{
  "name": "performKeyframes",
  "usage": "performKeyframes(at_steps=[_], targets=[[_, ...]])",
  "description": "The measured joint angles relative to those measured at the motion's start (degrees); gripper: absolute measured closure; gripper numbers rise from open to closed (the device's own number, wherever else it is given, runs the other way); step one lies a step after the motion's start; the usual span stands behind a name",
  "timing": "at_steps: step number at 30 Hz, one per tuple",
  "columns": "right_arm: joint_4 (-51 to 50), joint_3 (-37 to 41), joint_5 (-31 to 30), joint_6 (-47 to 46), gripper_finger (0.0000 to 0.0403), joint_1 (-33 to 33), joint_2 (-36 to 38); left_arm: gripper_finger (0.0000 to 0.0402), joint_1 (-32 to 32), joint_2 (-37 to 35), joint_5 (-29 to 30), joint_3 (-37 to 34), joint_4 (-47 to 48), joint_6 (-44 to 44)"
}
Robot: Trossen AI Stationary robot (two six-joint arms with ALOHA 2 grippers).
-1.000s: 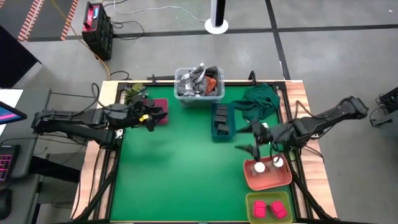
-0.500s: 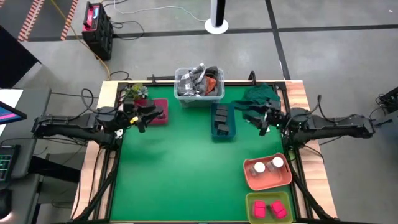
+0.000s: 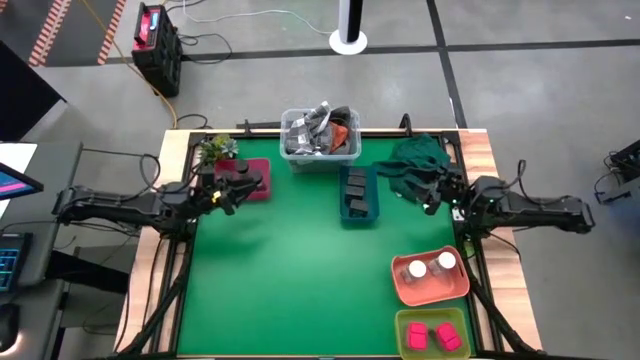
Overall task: Sort spices by type
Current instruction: Return to Home Position
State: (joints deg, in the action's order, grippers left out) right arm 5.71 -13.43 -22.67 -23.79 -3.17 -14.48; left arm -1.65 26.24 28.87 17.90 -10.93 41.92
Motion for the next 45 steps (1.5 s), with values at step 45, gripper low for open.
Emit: performKeyframes(at_steps=[45], targets=[[-33.0, 4.4, -7.2, -5.8, 0.0112, -0.3, 14.1, 0.0265, -3.2, 0.0, 5.9, -6.0, 39.1, -5.7]])
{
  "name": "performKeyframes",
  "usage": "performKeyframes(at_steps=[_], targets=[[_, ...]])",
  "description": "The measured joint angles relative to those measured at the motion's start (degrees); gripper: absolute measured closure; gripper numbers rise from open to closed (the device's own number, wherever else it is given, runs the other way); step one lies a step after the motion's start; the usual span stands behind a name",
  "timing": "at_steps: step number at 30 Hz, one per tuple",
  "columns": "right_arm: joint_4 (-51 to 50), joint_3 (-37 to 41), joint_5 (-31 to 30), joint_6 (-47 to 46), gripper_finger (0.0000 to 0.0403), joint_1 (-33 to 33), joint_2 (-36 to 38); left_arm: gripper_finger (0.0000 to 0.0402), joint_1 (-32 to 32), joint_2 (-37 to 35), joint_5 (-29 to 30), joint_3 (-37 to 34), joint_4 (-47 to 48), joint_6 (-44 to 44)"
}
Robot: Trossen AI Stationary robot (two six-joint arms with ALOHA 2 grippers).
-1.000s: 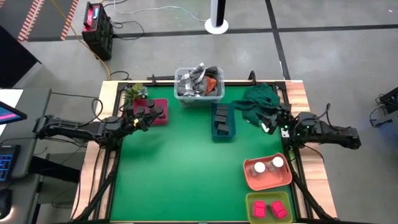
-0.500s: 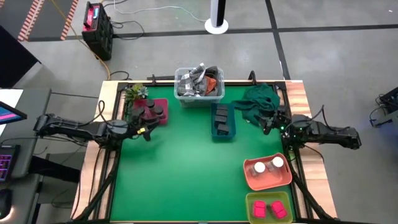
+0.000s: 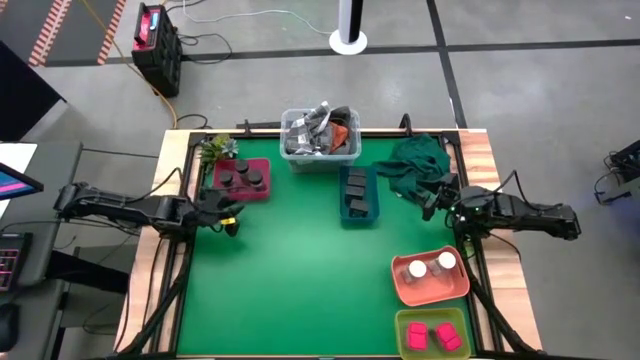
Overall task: Sort spices by type
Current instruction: Return to Home Position
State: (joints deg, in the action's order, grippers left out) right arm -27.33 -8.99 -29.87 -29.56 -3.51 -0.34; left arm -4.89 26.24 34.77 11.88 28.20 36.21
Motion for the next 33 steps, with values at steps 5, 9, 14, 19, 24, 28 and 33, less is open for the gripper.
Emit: performKeyframes(at_steps=[5, 9, 14, 19, 24, 28, 33], targets=[[-0.4, 0.0, 0.0, 0.0, 0.0112, 0.0, 0.0, 0.0265, 0.0, 0.0, 0.0, 0.1, 4.2, 0.0], [-0.4, 0.0, 0.0, 0.0, 0.0112, 0.0, 0.0, 0.0265, 0.0, 0.0, 0.0, 0.2, 4.4, 0.0], [-0.5, -0.1, 0.0, 0.0, 0.0112, 0.0, 0.0, 0.0265, 0.0, 0.0, 0.0, 0.2, 4.4, 0.0], [-0.5, -0.1, 0.0, 0.0, 0.0112, 0.0, 0.0, 0.0265, 0.0, 0.0, 0.0, 0.2, 4.4, 0.0], [-0.5, -0.1, 0.0, 0.0, 0.0112, 0.0, 0.0, 0.0265, 0.0, 0.0, 0.0, 0.1, 4.4, 0.0], [-0.5, -0.1, 0.0, 0.0, 0.0112, 0.0, 0.0, 0.0265, 0.0, 0.0, 0.0, 0.1, 4.4, 0.0], [-0.5, -0.1, 0.0, 0.0, 0.0112, 0.0, 0.0, 0.0265, 0.0, 0.0, 0.0, 0.1, 4.4, 0.0]])
